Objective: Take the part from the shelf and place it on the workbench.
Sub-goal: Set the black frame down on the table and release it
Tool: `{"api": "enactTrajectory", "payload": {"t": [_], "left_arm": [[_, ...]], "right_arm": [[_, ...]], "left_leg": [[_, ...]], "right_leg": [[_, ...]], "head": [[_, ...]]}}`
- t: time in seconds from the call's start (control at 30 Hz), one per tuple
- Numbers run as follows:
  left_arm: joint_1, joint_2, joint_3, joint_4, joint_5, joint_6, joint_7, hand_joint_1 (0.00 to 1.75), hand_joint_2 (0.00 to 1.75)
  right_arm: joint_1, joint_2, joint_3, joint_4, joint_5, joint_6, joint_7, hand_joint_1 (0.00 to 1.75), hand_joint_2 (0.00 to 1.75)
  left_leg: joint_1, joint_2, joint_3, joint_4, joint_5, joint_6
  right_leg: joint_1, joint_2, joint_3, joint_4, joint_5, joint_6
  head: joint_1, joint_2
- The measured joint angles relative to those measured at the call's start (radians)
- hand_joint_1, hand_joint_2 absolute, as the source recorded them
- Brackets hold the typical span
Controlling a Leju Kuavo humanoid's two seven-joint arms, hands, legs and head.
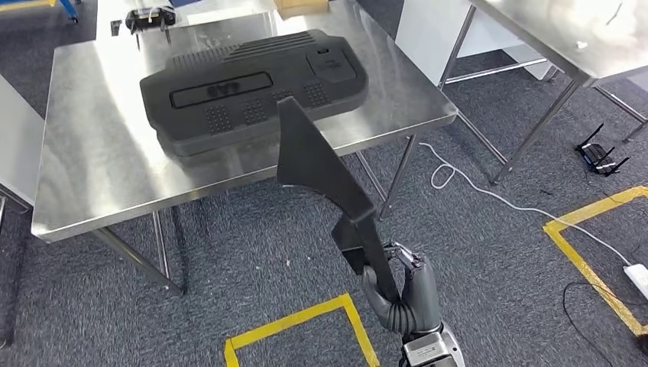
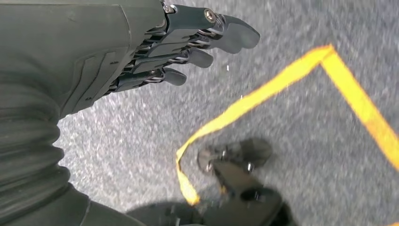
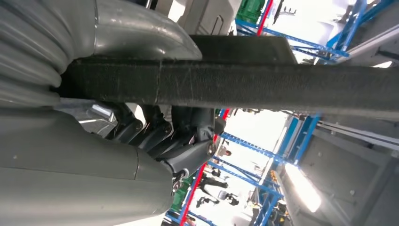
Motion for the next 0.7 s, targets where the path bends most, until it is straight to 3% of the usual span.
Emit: {"api": "enactTrajectory", "payload": {"t": [0.07, 0.1, 0.13, 0.17, 0.23, 0.3, 0.37, 0.47, 0.57, 0.6, 0.63, 0.7], "left_arm": [[-0.001, 0.001, 0.003, -0.001, 0.000, 0.000, 0.000, 0.00, 1.75], [-0.001, 0.001, 0.004, -0.001, 0.000, 0.000, 0.000, 0.00, 1.75], [0.000, 0.001, 0.006, -0.001, 0.000, -0.001, 0.000, 0.00, 1.75], [0.000, 0.000, 0.008, -0.001, 0.000, -0.001, 0.000, 0.00, 1.75], [0.001, -0.001, 0.011, 0.000, 0.000, -0.001, 0.000, 0.00, 1.75], [0.000, -0.003, 0.012, 0.000, 0.000, -0.001, 0.000, 0.00, 1.75], [-0.001, -0.004, 0.012, 0.000, 0.000, -0.001, 0.000, 0.00, 1.75], [0.000, -0.005, 0.014, -0.001, 0.000, -0.002, 0.000, 0.00, 1.75], [-0.001, -0.007, 0.019, -0.001, -0.002, -0.007, 0.000, 0.00, 1.75], [-0.001, -0.007, 0.020, -0.001, -0.004, -0.008, 0.000, 0.00, 1.75], [0.000, -0.008, 0.021, -0.001, -0.008, -0.010, 0.000, 0.00, 1.75], [-0.001, -0.008, 0.022, -0.001, -0.016, -0.012, 0.000, 0.00, 1.75]], "right_arm": [[0.002, 0.000, 0.000, 0.001, 0.003, -0.003, 0.001, 1.75, 1.75], [0.004, 0.000, 0.000, 0.001, 0.004, -0.004, 0.001, 1.75, 1.75], [0.006, -0.001, 0.000, 0.002, 0.005, -0.005, 0.002, 1.75, 1.75], [0.006, -0.001, 0.000, 0.003, 0.007, -0.007, 0.003, 1.75, 1.75], [0.007, -0.001, 0.000, 0.003, 0.010, -0.011, 0.005, 1.75, 1.75], [0.007, -0.001, 0.001, 0.003, 0.012, -0.012, 0.006, 1.75, 1.75], [0.009, -0.001, 0.002, 0.003, 0.015, -0.014, 0.008, 1.75, 1.75], [0.010, -0.001, 0.003, 0.003, 0.034, -0.026, 0.011, 1.75, 1.75], [0.004, -0.003, 0.008, 0.003, 0.105, -0.055, 0.026, 1.75, 1.75], [-0.003, -0.005, 0.011, 0.004, 0.151, -0.068, 0.037, 1.75, 1.75], [-0.013, -0.008, 0.014, 0.007, 0.207, -0.084, 0.052, 1.75, 1.75], [-0.054, -0.018, 0.022, 0.013, 0.327, -0.112, 0.092, 1.75, 1.75]], "left_leg": [[-0.001, -0.002, 0.005, 0.000, -0.010, 0.007], [-0.001, -0.004, 0.010, 0.000, -0.016, 0.008], [-0.001, -0.006, 0.017, 0.000, -0.023, 0.008], [-0.001, -0.007, 0.027, -0.001, -0.030, 0.006], [-0.002, -0.010, 0.047, -0.001, -0.045, 0.002], [-0.003, -0.012, 0.059, -0.005, -0.057, -0.008], [-0.005, -0.012, 0.069, -0.004, -0.056, -0.022], [-0.004, -0.006, 0.064, 0.043, -0.080, -0.038], [-0.001, -0.002, -0.025, 0.198, -0.149, -0.046], [0.000, -0.002, -0.056, 0.234, -0.157, -0.048], [0.001, -0.002, -0.073, 0.239, -0.145, -0.050], [0.002, -0.001, -0.056, 0.150, -0.064, -0.050]], "right_leg": [[-0.001, 0.000, -0.089, 0.113, -0.035, -0.003], [-0.002, 0.000, -0.121, 0.141, -0.048, -0.002], [-0.002, 0.000, -0.136, 0.133, -0.043, 0.002], [-0.003, 0.000, -0.132, 0.093, -0.019, 0.010], [-0.003, -0.004, -0.096, -0.036, 0.061, 0.021], [0.003, -0.009, -0.067, -0.113, 0.094, 0.006], [0.008, -0.009, -0.054, -0.130, 0.093, -0.021], [-0.003, -0.007, -0.013, -0.143, 0.100, -0.043], [-0.003, -0.006, 0.010, -0.145, 0.089, -0.056], [-0.001, -0.005, 0.016, -0.145, 0.084, -0.057], [-0.001, -0.002, 0.022, -0.144, 0.078, -0.056], [-0.001, 0.004, 0.041, -0.144, 0.064, -0.051]], "head": [[0.001, 0.000], [0.001, 0.000], [0.001, 0.000], [0.001, 0.000], [0.002, 0.000], [0.003, 0.000], [0.003, 0.000], [0.000, 0.000], [-0.004, 0.000], [-0.004, 0.000], [-0.005, 0.000], [-0.005, 0.000]]}}
